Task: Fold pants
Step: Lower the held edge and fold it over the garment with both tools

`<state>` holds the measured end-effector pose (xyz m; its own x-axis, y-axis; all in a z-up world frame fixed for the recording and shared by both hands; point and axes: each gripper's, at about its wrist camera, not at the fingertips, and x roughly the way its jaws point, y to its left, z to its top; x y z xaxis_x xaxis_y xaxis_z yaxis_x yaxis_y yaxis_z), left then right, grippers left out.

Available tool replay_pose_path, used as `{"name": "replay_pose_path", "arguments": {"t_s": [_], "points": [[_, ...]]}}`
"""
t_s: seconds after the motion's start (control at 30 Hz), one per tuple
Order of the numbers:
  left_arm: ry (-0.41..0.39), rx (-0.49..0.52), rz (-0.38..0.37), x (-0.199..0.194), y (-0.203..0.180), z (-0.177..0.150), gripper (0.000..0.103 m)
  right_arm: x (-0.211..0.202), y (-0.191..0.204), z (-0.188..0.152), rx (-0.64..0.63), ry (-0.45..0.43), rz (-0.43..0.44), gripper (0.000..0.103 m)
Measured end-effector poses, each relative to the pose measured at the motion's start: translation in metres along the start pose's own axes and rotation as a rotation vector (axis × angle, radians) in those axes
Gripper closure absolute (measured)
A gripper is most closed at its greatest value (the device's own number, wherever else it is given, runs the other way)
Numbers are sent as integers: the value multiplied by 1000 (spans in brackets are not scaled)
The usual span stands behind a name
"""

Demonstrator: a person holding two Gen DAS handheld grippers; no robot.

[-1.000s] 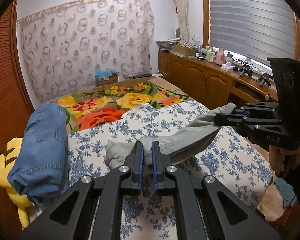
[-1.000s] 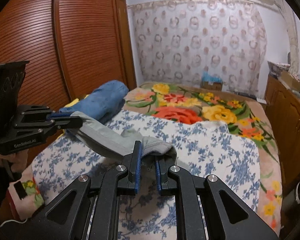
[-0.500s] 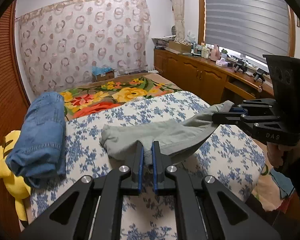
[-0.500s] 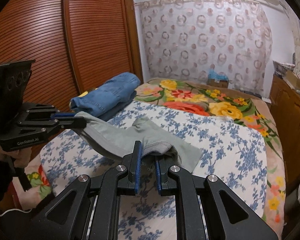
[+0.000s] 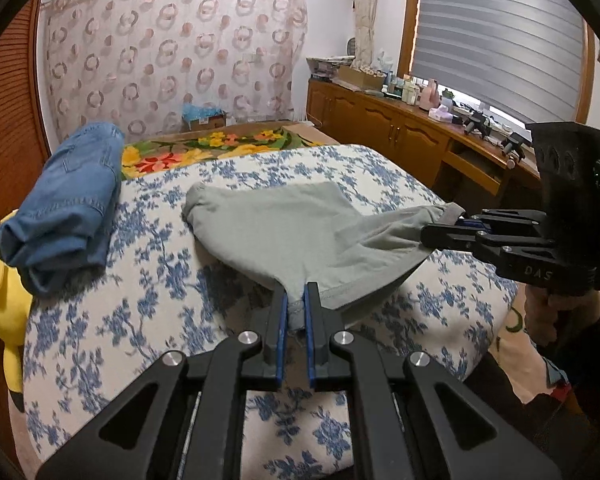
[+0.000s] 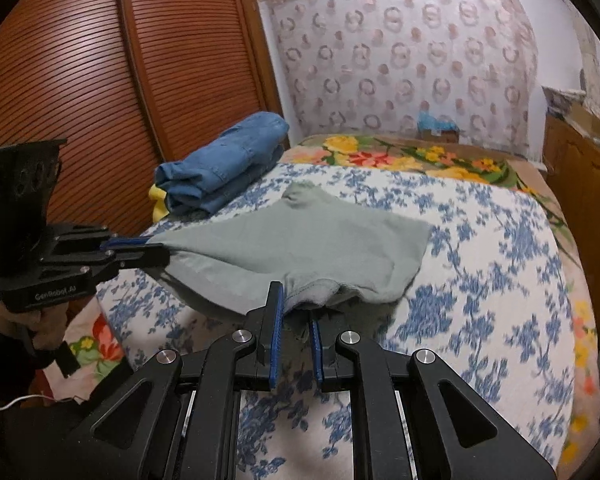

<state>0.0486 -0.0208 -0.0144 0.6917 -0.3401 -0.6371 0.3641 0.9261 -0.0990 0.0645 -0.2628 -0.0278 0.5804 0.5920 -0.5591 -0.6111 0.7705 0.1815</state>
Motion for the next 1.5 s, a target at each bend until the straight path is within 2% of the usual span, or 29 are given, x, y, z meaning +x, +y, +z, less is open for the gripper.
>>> {"name": "replay_pose_path", "arguments": {"t_s": [0.5, 0.87, 1.07, 1.5], "points": [[20, -16, -62, -17, -27, -31, 99, -27, 8, -36, 16, 21, -32, 93], [19, 5, -67, -29, -40, -39, 99, -41, 15, -49, 26, 19, -20, 93], [19, -13, -64, -28, -34, -36, 99, -39, 12, -44, 34, 4, -25, 93], [-22, -26, -27, -13, -13, -3, 99, -14, 2, -6, 20, -53, -67, 93]]}}
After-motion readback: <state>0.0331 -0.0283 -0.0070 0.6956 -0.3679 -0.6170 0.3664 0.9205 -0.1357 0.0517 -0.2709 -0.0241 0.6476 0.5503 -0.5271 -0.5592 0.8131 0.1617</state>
